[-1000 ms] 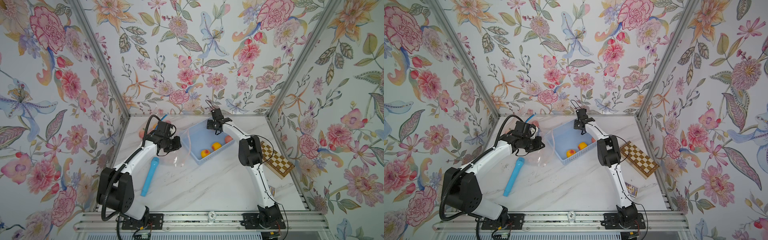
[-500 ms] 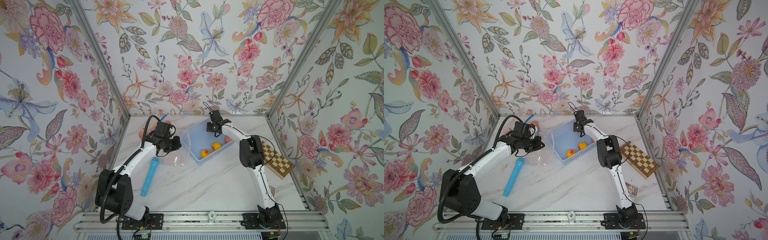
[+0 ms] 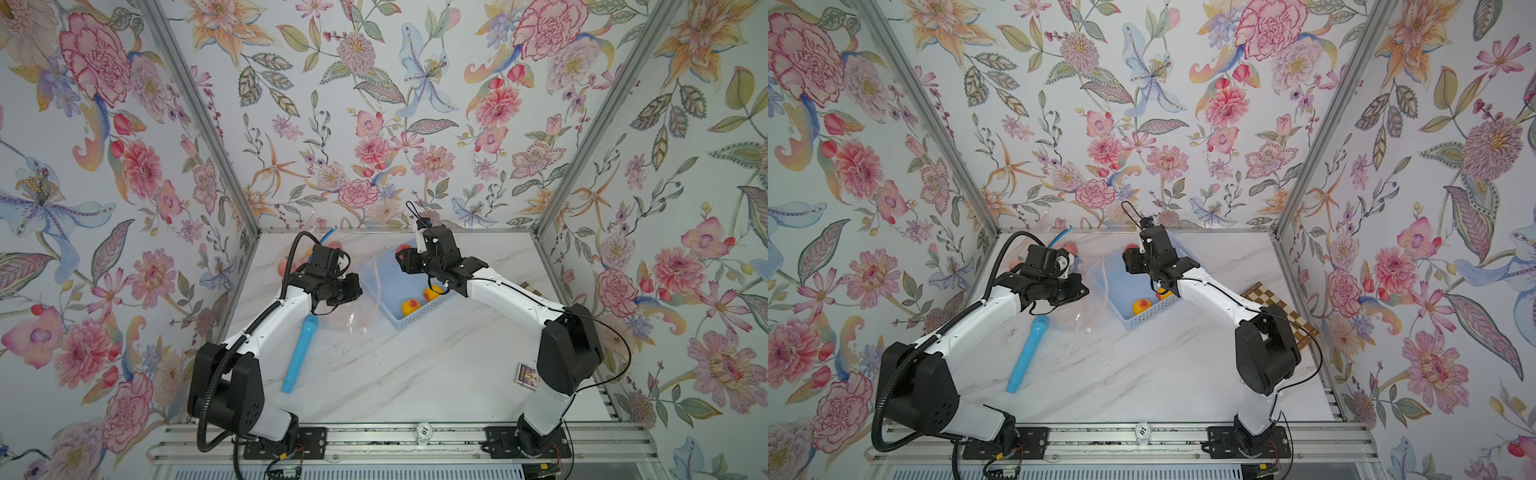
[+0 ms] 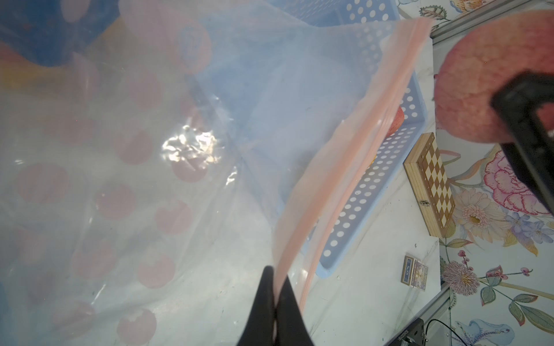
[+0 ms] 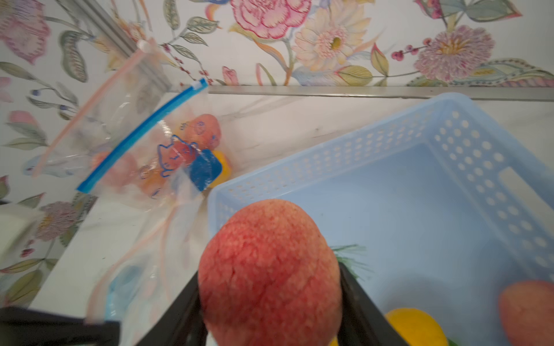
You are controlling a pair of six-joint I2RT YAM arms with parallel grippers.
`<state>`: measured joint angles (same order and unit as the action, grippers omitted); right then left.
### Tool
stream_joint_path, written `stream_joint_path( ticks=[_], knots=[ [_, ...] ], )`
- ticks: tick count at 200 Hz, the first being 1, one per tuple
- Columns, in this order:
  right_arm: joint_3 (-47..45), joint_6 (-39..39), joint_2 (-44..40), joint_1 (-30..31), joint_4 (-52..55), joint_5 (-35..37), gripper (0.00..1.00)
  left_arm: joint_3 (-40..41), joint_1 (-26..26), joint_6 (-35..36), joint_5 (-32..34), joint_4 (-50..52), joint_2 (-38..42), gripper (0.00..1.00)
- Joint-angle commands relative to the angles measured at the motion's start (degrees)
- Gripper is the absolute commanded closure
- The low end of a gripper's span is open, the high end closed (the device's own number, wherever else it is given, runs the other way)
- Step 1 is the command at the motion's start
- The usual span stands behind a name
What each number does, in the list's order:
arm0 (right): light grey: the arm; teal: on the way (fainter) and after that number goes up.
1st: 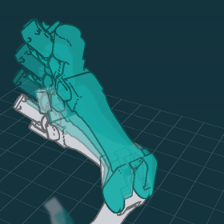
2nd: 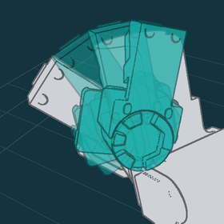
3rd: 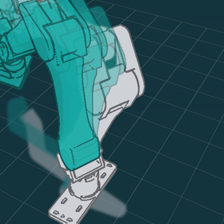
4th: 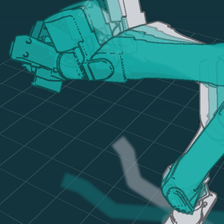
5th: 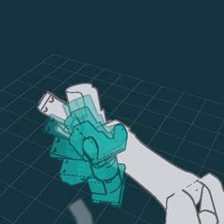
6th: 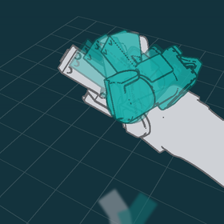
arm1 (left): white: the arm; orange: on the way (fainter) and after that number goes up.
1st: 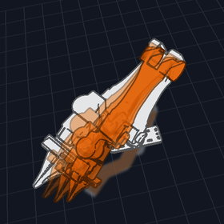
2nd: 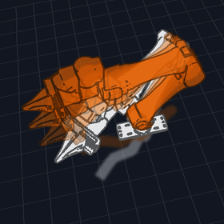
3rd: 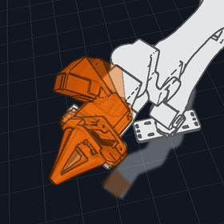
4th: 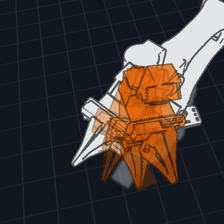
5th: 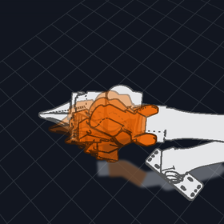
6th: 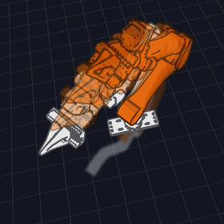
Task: Place the peach in a zip-top bag and seal the zipper
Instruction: Place the peach in the zipper food storage bag.
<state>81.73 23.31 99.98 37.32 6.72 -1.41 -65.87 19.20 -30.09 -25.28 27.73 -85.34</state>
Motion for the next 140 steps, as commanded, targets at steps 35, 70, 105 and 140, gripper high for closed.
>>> stream_joint_path(
  ticks=[35,70,105,140],
  knots=[
    [-11.22,8.22,-6.79,7.56,-19.19,-11.18,0.48,0.49,0.05,-0.60,-0.10,-0.40,2.18,1.00],
    [-14.21,11.66,-5.04,9.57,-28.04,-13.86,0.47,0.30,0.11,-0.35,-0.55,0.39,3.22,1.00],
    [-14.14,12.91,-1.50,9.56,-28.88,-14.09,0.47,0.28,0.10,-0.35,-1.62,1.40,5.72,1.00],
    [-13.75,12.19,0.53,9.61,-26.29,-12.12,0.47,0.69,0.08,-0.21,-2.57,2.68,8.44,1.00]
  ],
)
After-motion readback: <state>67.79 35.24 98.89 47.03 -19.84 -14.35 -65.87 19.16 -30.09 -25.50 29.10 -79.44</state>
